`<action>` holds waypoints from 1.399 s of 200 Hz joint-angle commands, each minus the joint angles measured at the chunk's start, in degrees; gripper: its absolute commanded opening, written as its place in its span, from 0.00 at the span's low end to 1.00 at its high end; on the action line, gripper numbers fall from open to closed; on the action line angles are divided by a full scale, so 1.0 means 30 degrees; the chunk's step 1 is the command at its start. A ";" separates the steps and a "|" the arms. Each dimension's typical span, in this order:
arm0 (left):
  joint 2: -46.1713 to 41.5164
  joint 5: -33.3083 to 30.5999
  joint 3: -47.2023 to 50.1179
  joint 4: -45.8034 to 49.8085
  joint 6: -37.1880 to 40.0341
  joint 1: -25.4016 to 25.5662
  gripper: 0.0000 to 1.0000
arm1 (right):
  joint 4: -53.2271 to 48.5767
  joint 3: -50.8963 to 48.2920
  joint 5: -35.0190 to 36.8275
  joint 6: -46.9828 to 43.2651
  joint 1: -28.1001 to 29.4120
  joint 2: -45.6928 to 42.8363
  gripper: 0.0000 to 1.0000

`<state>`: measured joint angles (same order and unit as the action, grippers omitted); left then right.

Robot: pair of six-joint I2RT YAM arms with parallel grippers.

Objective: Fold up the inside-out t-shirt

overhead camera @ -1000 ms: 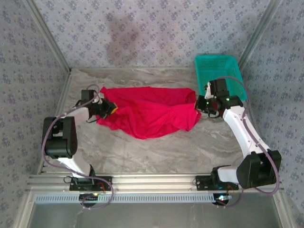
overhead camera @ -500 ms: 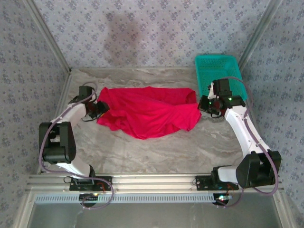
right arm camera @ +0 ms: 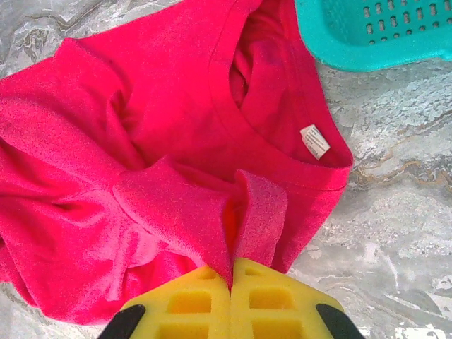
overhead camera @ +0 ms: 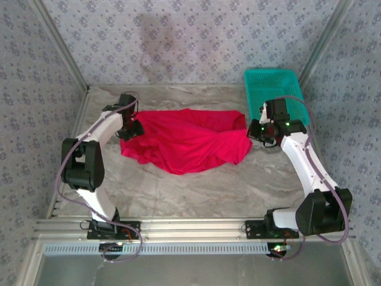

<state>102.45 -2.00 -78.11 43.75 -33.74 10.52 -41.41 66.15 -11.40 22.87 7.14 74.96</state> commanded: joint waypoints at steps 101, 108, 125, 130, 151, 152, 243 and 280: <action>0.3849 -0.3238 -0.5837 0.6208 -0.1616 0.1736 0.44 | 0.0577 -0.0395 -0.0753 0.0141 0.0439 0.0867 0.00; 0.3997 -0.3543 -0.6008 0.6464 -0.1587 0.1758 0.44 | 0.0475 -0.0371 -0.0893 0.0139 0.0442 0.0898 0.00; 0.4231 -0.3988 -0.6188 0.6803 -0.1586 0.1797 0.43 | 0.0343 -0.0330 -0.1020 0.0096 0.0431 0.0941 0.00; 0.4298 -0.4045 -0.6193 0.6827 -0.1586 0.1809 0.43 | 0.0351 -0.0320 -0.1028 0.0081 0.0424 0.0927 0.00; 0.4651 -0.4081 -0.6216 0.6814 -0.1586 0.1824 0.41 | 0.0320 -0.0255 -0.1117 0.0089 0.0352 0.0925 0.00; 0.4673 -0.4095 -0.6218 0.6824 -0.1572 0.1824 0.41 | 0.0323 -0.0254 -0.1120 0.0100 0.0364 0.0933 0.00; 0.5560 -0.4226 -0.6646 0.6758 -0.1438 0.1883 0.33 | 0.0293 -0.0020 -0.1418 -0.0049 0.0249 0.0969 0.00; 0.5082 -0.4224 -0.6732 0.6811 -0.1410 0.1883 0.12 | 0.0242 -0.0063 -0.1562 -0.0078 0.0246 0.1008 0.00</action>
<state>119.44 -13.56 -96.73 61.98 -38.26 15.88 -40.10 65.17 -14.87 23.03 8.14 77.49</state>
